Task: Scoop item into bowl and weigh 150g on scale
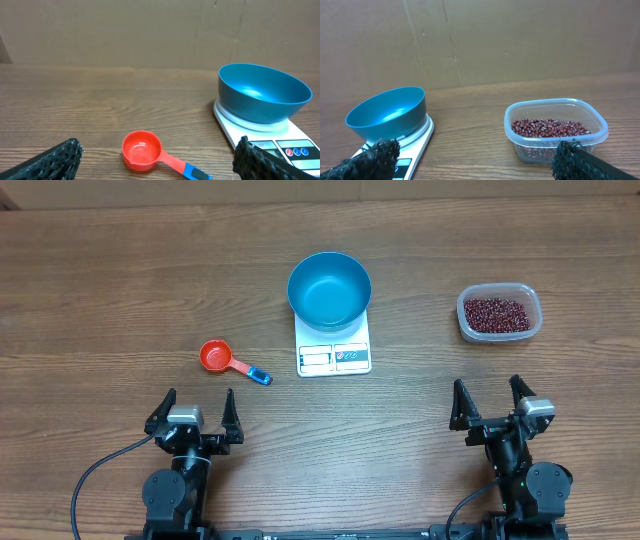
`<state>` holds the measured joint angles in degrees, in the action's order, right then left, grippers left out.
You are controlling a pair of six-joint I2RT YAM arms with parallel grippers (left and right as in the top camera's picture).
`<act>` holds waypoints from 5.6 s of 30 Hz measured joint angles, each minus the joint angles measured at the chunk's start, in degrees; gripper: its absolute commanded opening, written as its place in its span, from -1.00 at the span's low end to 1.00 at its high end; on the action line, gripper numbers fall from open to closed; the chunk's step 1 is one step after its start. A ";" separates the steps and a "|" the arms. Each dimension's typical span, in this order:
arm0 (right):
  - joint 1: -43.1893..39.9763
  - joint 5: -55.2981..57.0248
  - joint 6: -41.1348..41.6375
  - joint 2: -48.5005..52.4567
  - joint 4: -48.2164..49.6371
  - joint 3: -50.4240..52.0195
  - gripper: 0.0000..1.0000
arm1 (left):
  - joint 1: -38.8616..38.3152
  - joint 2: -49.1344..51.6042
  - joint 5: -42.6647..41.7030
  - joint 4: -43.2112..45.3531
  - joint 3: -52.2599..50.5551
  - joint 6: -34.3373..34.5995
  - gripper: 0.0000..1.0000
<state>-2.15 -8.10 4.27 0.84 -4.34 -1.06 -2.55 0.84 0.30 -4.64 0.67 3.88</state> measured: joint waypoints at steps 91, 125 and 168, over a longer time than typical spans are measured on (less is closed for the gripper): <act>0.00 0.02 -0.04 0.00 0.00 0.00 1.00 | 0.00 32.72 1.09 -26.91 43.10 1.77 0.99; 0.00 0.02 -0.02 0.00 0.00 0.00 1.00 | 1.20 59.08 -6.71 -31.63 49.57 20.35 0.33; 0.00 -0.02 0.00 0.00 0.02 0.00 1.00 | 1.84 96.10 7.28 -17.55 49.64 54.51 -0.03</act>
<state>-2.15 -8.12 4.27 0.84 -4.32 -1.06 -0.71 96.95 7.57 -22.20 50.30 58.39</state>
